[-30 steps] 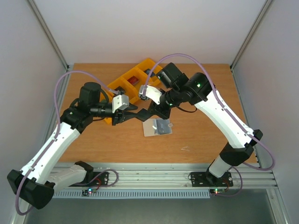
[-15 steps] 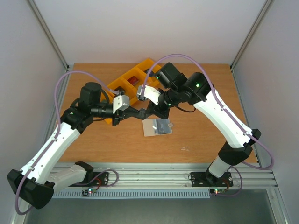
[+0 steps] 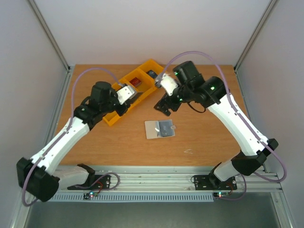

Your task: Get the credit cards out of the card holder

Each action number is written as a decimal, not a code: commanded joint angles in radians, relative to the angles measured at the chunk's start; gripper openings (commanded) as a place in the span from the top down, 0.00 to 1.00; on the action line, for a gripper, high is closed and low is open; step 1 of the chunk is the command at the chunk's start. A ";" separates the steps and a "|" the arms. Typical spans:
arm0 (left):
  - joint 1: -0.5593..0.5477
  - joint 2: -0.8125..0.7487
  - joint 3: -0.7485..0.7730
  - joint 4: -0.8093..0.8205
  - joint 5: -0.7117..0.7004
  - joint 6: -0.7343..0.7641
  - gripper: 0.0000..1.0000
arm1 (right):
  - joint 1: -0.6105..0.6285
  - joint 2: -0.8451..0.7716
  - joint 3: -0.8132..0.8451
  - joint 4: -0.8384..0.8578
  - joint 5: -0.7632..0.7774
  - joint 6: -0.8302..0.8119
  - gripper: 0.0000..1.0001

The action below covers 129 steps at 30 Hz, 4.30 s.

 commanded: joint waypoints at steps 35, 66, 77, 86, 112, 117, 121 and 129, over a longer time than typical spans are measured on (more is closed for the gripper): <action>0.150 0.849 0.392 0.166 -0.733 0.369 1.00 | -0.450 -0.173 -0.313 0.319 -0.086 0.195 0.02; 0.155 0.857 0.356 0.126 -0.551 0.483 0.65 | -0.450 -0.178 -0.306 0.298 -0.174 0.160 0.01; 0.167 0.689 0.387 0.086 -0.456 0.381 0.48 | -0.450 -0.123 -0.284 0.273 -0.134 0.235 0.01; 0.137 0.362 0.333 -0.133 -0.241 0.074 0.45 | -0.447 -0.014 -0.306 0.259 -0.167 0.453 0.07; -0.104 0.480 -0.263 0.290 0.101 -0.517 0.33 | -0.231 0.417 -0.447 0.297 -0.254 0.682 0.34; -0.104 0.452 -0.317 0.399 0.112 -0.514 0.37 | -0.245 0.419 -0.003 0.022 -0.236 0.507 0.24; -0.104 0.411 -0.349 0.421 0.105 -0.521 0.33 | -0.318 0.510 0.468 -0.173 -0.259 0.473 0.13; -0.105 0.402 -0.387 0.568 0.066 -0.587 0.23 | -0.428 0.525 0.585 -0.030 -0.184 0.651 0.02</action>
